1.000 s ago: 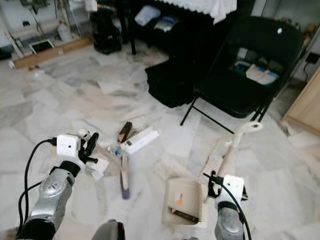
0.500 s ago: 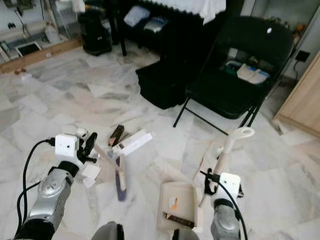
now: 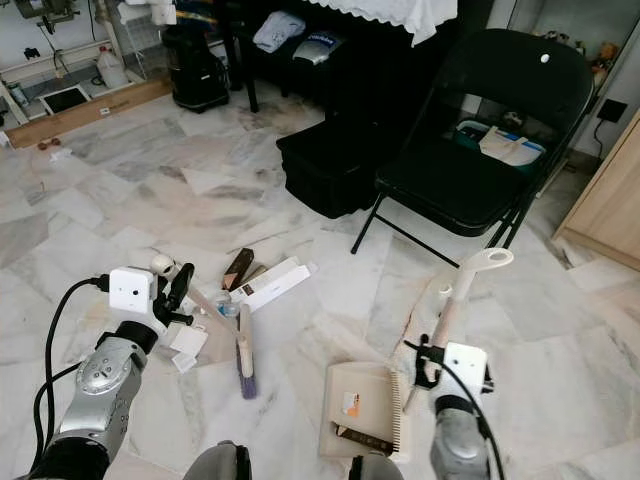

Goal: Sweep floor

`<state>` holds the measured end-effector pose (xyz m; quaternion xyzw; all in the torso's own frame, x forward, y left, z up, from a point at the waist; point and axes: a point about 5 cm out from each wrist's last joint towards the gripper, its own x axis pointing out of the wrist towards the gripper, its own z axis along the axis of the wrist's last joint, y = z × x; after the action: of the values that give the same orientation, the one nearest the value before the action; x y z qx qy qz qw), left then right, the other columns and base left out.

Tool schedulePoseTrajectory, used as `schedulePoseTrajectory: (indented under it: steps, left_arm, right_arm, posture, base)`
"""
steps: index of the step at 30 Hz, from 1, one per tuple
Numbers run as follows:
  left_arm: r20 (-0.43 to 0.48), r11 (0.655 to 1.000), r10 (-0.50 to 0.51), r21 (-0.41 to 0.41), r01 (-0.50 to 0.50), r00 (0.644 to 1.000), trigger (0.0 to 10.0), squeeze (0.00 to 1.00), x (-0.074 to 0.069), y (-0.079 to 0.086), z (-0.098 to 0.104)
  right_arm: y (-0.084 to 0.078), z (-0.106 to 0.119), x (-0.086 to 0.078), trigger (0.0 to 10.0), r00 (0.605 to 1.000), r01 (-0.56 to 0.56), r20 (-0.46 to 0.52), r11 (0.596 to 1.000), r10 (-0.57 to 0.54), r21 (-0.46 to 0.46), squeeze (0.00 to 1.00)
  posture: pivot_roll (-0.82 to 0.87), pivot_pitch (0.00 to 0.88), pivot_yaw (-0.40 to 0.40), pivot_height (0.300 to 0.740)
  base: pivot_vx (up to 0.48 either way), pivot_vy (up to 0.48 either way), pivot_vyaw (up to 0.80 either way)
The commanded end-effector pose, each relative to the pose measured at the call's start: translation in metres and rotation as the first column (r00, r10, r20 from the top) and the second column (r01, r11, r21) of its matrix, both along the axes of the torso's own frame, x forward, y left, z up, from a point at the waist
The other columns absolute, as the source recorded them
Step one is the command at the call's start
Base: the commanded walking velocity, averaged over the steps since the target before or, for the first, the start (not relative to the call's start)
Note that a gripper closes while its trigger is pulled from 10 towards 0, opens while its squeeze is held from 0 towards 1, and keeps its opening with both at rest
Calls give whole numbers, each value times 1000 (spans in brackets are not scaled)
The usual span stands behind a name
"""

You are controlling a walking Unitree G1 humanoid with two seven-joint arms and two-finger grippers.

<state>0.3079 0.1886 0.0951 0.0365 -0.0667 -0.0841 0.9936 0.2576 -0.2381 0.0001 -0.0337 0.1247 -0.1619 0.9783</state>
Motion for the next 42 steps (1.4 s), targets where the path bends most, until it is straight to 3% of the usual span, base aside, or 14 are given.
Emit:
schedulePoseTrajectory:
  steps: [1,19,27,32,42]
  left_arm:
    - [-53,1000,5,1,-5,999,10000,0,-4,3,-10]
    - [-56,1000,3,9,-2,998,10000,0,-4,4,-10]
    - [-58,1000,2,7,-1,998,10000,0,-4,3,-10]
    - [-57,1000,0,4,0,998,10000,0,-3,3,-10]
    - [-59,1000,3,5,-3,998,10000,0,-4,4,-11]
  right_arm:
    - [-6,6,6,10000,1000,-6,6,1000,6,6,0]
    - [11,27,36,10000,970,-239,55,970,237,35,0]
    - [6,32,39,10000,964,-261,58,965,259,21,0]
    - [-7,42,44,10000,964,-256,69,967,256,-6,0]
    - [-8,47,48,10000,941,-331,61,943,332,-17,0]
  posture:
    - [21,85,24,645]
    - [26,88,35,645]
    - [23,93,36,645]
    - [20,100,36,645]
    - [21,105,34,645]
  base:
    - [0,0,0]
    - [0,0,0]
    - [0,0,0]
    - [0,0,0]
    - [0,0,0]
